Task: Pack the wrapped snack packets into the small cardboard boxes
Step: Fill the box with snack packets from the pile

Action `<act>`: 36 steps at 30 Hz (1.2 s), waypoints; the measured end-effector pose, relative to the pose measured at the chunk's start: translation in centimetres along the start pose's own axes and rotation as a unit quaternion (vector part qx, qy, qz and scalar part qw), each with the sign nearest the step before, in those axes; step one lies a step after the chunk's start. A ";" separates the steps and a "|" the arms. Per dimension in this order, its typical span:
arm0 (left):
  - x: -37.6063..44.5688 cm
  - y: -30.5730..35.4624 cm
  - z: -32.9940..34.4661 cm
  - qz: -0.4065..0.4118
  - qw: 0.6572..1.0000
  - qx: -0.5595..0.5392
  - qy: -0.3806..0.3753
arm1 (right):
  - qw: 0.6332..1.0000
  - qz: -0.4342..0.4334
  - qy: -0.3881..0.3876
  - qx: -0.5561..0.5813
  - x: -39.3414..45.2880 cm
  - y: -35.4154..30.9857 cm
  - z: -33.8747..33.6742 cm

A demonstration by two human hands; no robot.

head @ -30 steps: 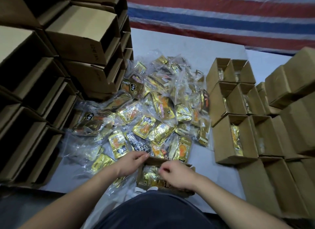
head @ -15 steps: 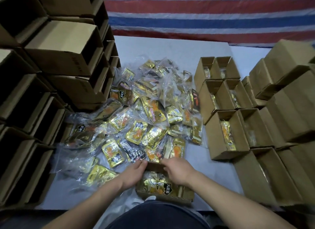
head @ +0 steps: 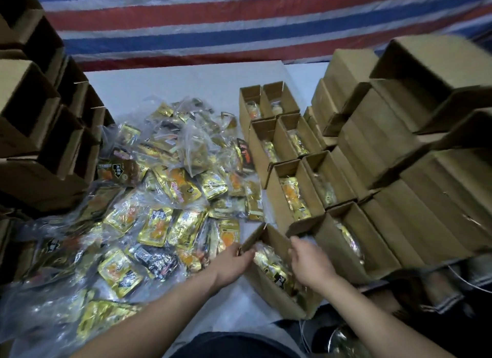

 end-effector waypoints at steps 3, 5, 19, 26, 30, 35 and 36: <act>1.7 0.4 3.0 -0.083 0.995 -0.018 -0.048 | 0.998 0.054 0.027 0.018 -1.0 3.0 0.0; 2.7 0.8 5.0 -0.138 0.983 -0.071 -0.094 | 0.994 0.098 0.025 0.032 -1.5 4.6 0.1; 6.2 6.5 10.6 -0.133 0.970 -0.163 -0.123 | 0.994 0.005 0.113 -0.012 0.0 6.7 -0.2; 6.2 8.0 12.4 -0.127 0.962 -0.211 -0.118 | 0.975 -0.024 0.109 -0.193 1.8 7.7 0.0; 5.6 8.2 12.5 -0.132 0.955 -0.231 -0.128 | 0.975 -0.029 0.123 -0.183 2.3 8.1 -0.7; 4.6 7.1 10.6 -0.110 0.966 -0.198 -0.128 | 0.982 -0.009 0.141 -0.128 2.5 7.2 -1.8; 4.5 6.6 9.5 -0.100 0.972 -0.181 -0.115 | 0.981 -0.010 0.156 -0.112 2.7 6.8 -2.2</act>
Point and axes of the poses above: each hand's wrist, its own x-axis towards the middle knuckle, its own z-axis out of the palm, y = z × x, the point moved 3 cm from there along x, towards the middle knuckle, and after that the axes turned 2 degrees about z, right-handed, at the moved point
